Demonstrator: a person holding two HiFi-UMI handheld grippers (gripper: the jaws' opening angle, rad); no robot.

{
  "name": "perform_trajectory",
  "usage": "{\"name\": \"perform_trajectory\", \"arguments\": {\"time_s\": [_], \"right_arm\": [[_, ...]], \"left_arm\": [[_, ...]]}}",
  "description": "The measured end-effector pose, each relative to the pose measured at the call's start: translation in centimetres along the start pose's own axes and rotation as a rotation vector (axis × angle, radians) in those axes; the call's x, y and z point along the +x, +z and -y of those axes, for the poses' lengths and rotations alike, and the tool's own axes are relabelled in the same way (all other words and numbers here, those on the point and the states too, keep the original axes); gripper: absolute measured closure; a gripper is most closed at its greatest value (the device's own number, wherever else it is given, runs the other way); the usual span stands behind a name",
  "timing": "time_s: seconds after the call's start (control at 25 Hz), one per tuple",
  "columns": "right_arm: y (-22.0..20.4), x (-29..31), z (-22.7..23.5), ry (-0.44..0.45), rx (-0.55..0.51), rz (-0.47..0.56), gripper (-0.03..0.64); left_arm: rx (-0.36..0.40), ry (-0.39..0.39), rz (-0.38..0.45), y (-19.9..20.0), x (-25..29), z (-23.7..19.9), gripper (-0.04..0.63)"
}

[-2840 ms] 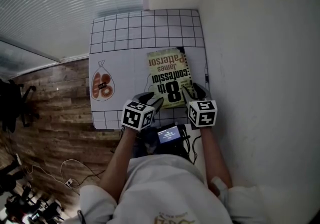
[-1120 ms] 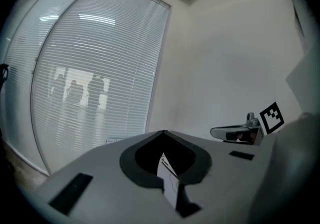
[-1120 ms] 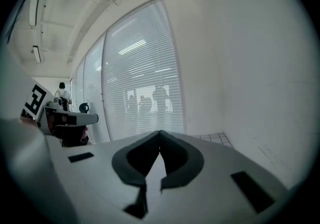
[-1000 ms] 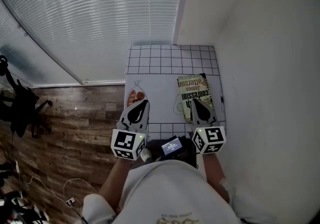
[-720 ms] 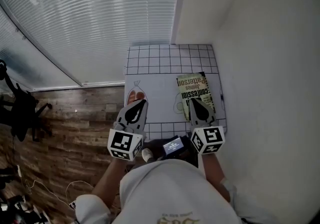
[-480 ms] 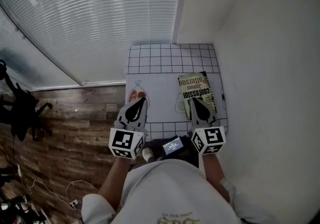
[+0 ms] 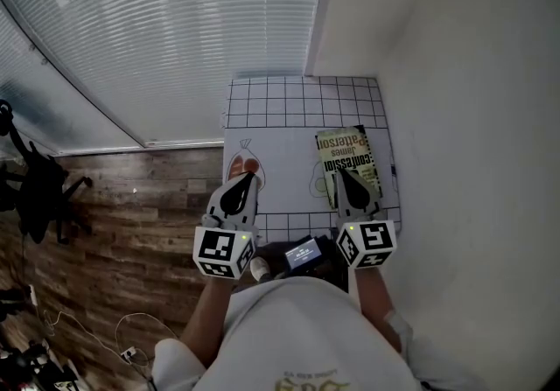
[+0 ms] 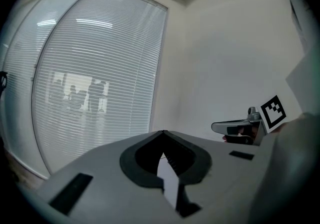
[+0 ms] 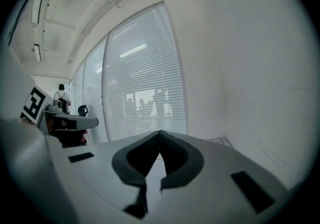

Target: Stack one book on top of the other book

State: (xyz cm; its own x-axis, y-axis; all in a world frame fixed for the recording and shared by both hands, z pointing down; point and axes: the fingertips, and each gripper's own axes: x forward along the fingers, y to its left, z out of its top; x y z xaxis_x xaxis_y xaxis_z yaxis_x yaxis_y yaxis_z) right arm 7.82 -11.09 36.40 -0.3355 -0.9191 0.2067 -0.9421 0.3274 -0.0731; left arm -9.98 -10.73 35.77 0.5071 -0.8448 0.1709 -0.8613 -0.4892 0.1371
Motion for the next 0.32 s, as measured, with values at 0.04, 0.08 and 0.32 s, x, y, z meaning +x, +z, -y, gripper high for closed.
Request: {"name": "perform_trajectory", "arguments": {"time_s": [0.04,0.08,0.32], "right_arm": [[0.02,0.01,-0.03,0.0,0.0,0.001,0.609],[0.06,0.02,-0.08,0.0,0.001,0.001,0.611],[0.24,-0.26,-0.21,-0.003,0.003,0.002,0.611]], "left_arm": [[0.002,0.002,0.0,-0.02,0.01,-0.03,0.588],[0.002,0.004,0.0,0.0,0.01,-0.08,0.588],[0.0,0.006,-0.002,0.05,-0.24,-0.03,0.588]]}}
